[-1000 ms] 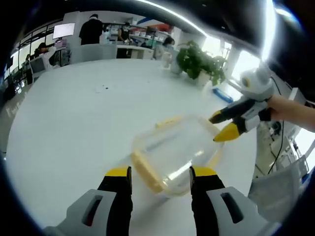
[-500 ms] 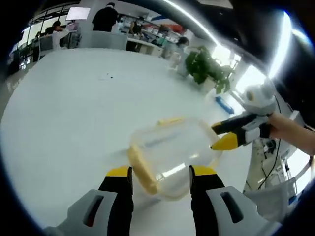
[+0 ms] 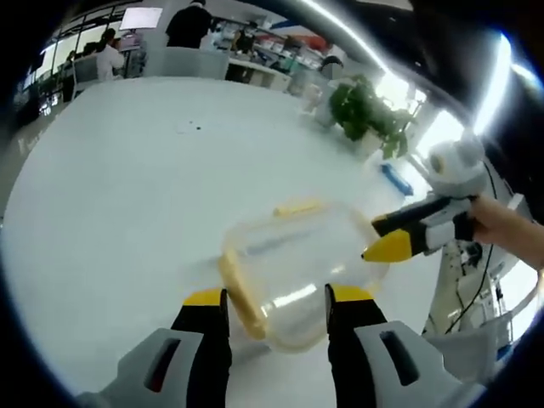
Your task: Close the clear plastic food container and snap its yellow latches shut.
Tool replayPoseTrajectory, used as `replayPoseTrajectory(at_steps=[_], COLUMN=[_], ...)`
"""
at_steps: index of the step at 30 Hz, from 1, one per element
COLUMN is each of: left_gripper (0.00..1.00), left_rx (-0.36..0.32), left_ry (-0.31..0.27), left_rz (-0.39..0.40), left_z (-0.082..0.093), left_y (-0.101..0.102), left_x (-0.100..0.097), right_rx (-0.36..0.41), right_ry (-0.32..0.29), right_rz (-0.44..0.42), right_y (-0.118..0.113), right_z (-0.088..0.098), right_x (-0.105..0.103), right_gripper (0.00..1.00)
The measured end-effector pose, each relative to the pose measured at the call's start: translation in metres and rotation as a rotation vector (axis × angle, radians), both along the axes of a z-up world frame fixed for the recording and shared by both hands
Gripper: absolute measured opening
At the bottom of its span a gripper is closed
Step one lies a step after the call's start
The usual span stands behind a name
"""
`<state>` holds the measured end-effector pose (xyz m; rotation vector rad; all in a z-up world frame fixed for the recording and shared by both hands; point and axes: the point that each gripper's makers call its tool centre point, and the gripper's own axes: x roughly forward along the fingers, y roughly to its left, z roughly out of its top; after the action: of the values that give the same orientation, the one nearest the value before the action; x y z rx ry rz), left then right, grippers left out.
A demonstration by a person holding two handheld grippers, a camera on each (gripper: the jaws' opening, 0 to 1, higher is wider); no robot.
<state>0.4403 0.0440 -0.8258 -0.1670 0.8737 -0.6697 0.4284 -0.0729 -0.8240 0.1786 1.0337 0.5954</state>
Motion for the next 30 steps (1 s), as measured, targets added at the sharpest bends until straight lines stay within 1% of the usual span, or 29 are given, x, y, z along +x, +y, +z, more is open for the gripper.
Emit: replayPoseTrajectory(at_steps=[6,7,8,9,10,11,12,13,14,16,19,23,30], left_gripper=[0.41,0.41,0.41,0.41,0.40,0.39,0.39,0.39,0.39,0.39,0.39,0.40,0.40], left_rx=[-0.020,-0.027,-0.050,-0.036,-0.041,-0.060,-0.060,-0.068,-0.053,-0.049,-0.040,-0.027,-0.018], left_ry=[0.009,0.012,0.037,0.021,0.021,0.045,0.029,0.041,0.037,0.031,0.028,0.019,0.009], left_rz=[0.017,0.028,0.073,0.072,0.077,0.074,0.078,0.094,0.084,0.082,0.068,0.076,0.065], left_z=[0.001,0.001,0.002,0.001,0.002,-0.001,-0.004,-0.005,-0.004,-0.005,-0.005,-0.004,-0.001], left_y=[0.001,0.001,0.000,0.000,0.000,-0.002,-0.002,-0.004,-0.003,-0.002,0.000,0.004,0.010], left_x=[0.000,0.001,0.000,0.001,0.001,-0.002,0.004,0.008,0.004,0.004,0.006,0.009,0.013], right_rx=[-0.006,-0.008,-0.008,-0.009,-0.007,-0.004,-0.003,-0.003,-0.005,-0.004,-0.006,-0.007,-0.007], right_ry=[0.013,0.015,0.015,0.008,0.005,-0.001,-0.009,-0.017,-0.020,-0.018,-0.018,-0.031,-0.043], right_rz=[0.002,0.000,-0.006,-0.015,-0.022,-0.023,-0.029,-0.030,-0.030,-0.033,-0.032,-0.039,-0.051], right_y=[0.002,0.003,0.003,0.003,0.003,0.004,0.004,0.004,0.004,0.004,0.005,0.010,0.015], right_z=[-0.001,-0.001,-0.001,-0.001,-0.001,-0.002,0.002,0.002,0.003,0.002,0.000,0.000,-0.002], right_x=[0.002,0.002,0.002,0.003,0.003,0.002,0.004,0.005,0.006,0.006,0.005,0.006,0.010], right_gripper=[0.41,0.41,0.42,0.42,0.42,0.42,0.42,0.42,0.42,0.42,0.42,0.43,0.43])
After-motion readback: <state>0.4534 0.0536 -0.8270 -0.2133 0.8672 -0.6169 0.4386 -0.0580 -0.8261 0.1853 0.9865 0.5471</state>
